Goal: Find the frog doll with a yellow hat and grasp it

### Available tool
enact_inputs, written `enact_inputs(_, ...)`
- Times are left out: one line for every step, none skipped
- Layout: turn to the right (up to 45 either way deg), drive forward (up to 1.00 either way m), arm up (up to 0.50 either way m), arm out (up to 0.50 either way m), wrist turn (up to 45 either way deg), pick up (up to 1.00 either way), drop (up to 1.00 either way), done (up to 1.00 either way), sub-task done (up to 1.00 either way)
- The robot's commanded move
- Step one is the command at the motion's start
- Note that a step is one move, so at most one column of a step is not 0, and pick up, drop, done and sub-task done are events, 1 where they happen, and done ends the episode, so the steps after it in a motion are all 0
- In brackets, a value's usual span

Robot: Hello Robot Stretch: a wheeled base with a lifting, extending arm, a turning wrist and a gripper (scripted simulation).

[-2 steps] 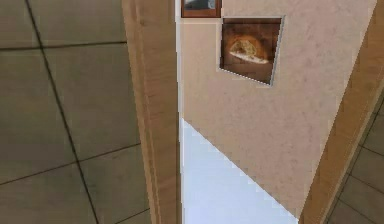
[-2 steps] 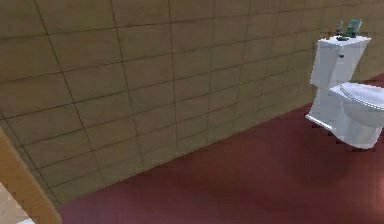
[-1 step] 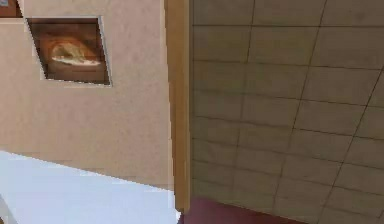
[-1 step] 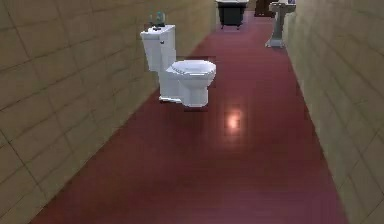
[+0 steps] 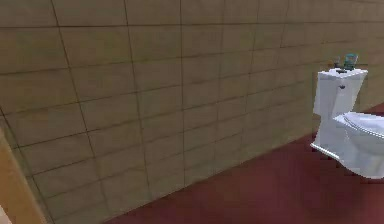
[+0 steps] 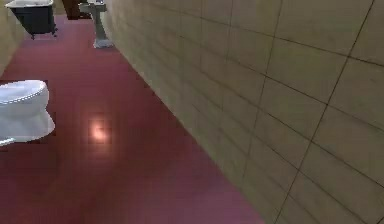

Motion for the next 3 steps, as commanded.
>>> enact_inputs(45.0,0.00,0.00,0.00,0.0,0.00,0.00,0.00,0.00)
enact_inputs(6.0,0.00,0.00,0.00,0.0,0.00,0.00,0.00,0.00)
enact_inputs(0.0,0.15,0.00,0.00,0.0,0.00,0.00,0.00,0.00)
